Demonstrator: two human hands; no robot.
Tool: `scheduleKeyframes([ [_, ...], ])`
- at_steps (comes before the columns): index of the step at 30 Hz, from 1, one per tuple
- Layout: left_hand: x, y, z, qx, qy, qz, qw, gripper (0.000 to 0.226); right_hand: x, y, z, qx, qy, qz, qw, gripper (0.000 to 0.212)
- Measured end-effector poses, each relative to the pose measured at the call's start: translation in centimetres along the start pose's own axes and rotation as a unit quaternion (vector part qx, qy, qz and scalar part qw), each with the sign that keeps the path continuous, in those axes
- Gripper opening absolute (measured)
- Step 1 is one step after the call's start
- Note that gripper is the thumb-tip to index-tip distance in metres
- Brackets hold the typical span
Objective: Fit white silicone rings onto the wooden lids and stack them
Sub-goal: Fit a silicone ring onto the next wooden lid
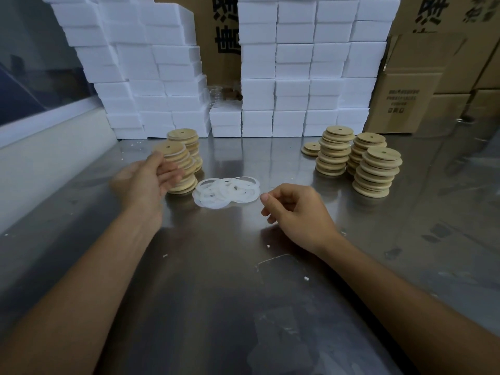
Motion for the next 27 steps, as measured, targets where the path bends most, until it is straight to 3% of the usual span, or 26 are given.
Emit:
scheduleKeyframes([
  [4,-2.1,-0.3,2.0,0.148,-0.062,0.095,0.982,0.015,0.5,0.5,-2.3,-0.061,0.094,-0.026,0.993,0.017],
  [7,-3.5,-1.4,3.6,0.299,-0.116,0.168,0.932,0.028,0.7,0.5,-5.0,-0.103,0.174,-0.067,0.977,0.009],
  [10,-4.5,-1.9,4.3,0.376,-0.145,0.222,0.888,0.034,0.7,0.5,-8.4,-0.185,0.298,-0.096,0.931,0.013],
  [13,-5.2,-2.0,5.0,0.414,-0.181,0.273,0.849,0.029,0.7,1.4,-11.2,-0.253,0.373,-0.053,0.891,0.027],
  [16,-6.1,-2.4,5.7,0.476,-0.226,0.323,0.786,0.024,1.0,2.6,-12.6,-0.290,0.379,0.002,0.879,0.046],
  [19,-6.2,-2.8,5.8,0.540,-0.228,0.332,0.739,0.034,1.8,4.4,-12.7,-0.298,0.319,0.069,0.897,0.061],
  [23,-5.9,-3.4,5.8,0.585,-0.238,0.312,0.710,0.041,1.9,5.3,-13.3,-0.308,0.332,0.089,0.887,0.046],
  [27,-5.7,-3.5,5.7,0.577,-0.240,0.313,0.715,0.035,1.7,5.1,-13.8,-0.301,0.367,0.089,0.876,0.040],
])
Point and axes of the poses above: each hand's wrist, its own x-axis towards the middle knuckle, its own z-axis out of the palm, y = z × x, the point moved 7 cm from there along x, towards the middle knuckle, and after that the axes turned 4 degrees about z, right-handed, at the moved point
